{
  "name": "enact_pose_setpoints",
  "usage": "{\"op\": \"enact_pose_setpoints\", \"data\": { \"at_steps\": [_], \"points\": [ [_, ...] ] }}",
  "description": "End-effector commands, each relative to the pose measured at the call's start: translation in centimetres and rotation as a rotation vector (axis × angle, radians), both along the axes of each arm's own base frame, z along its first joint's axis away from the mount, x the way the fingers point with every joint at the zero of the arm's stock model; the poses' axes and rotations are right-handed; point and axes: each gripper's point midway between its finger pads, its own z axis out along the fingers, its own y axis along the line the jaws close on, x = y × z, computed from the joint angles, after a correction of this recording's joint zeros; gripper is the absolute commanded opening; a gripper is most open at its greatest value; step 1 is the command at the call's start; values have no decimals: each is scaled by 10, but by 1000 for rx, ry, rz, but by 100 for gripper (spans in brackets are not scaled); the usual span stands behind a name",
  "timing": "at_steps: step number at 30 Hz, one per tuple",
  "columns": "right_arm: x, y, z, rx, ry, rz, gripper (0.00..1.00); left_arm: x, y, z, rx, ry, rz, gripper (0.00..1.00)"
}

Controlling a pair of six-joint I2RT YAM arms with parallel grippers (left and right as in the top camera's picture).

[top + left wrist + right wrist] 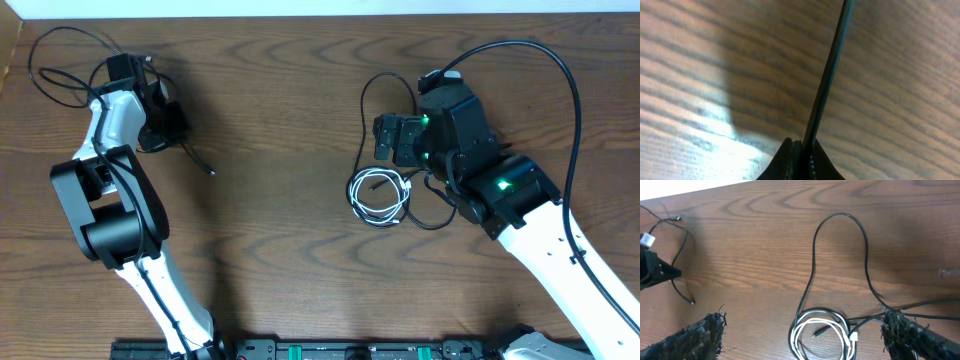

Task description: Untangle cables

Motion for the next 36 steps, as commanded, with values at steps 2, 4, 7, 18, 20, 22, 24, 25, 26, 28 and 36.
{"op": "enact_pose_setpoints", "data": {
  "at_steps": [2, 4, 7, 18, 20, 22, 24, 25, 26, 28, 36],
  "points": [
    [1, 1, -3, 0, 9, 1, 99, 19, 5, 18, 11, -69, 6, 7],
    [0, 1, -3, -1, 11, 1, 99, 37, 11, 42, 31, -144, 14, 7],
    [0, 1, -4, -3, 14, 1, 99, 71, 21, 97, 63, -314, 55, 7],
    [-4, 1, -7, -12, 30, 5, 99, 125, 69, 209, 269, -681, 208, 98],
    [-4, 1, -7, -12, 29, 5, 99, 118, 78, 185, 297, -600, 237, 98],
    [-4, 1, -7, -9, 29, 7, 99, 111, 79, 160, 276, -523, 235, 98],
    [-5, 4, -7, 2, 34, 19, 99, 102, 82, 144, 267, -463, 239, 98],
    [-5, 5, -6, 9, 35, 23, 99, 99, 83, 140, 265, -446, 243, 98],
    [-5, 6, -6, 16, 38, 24, 99, 96, 85, 138, 264, -436, 246, 98],
    [-7, 9, -7, 26, 44, 37, 99, 91, 91, 139, 265, -426, 258, 98],
    [-8, 8, -9, 21, 55, 38, 99, 66, 114, 170, 279, -434, 313, 98]
  ]
}}
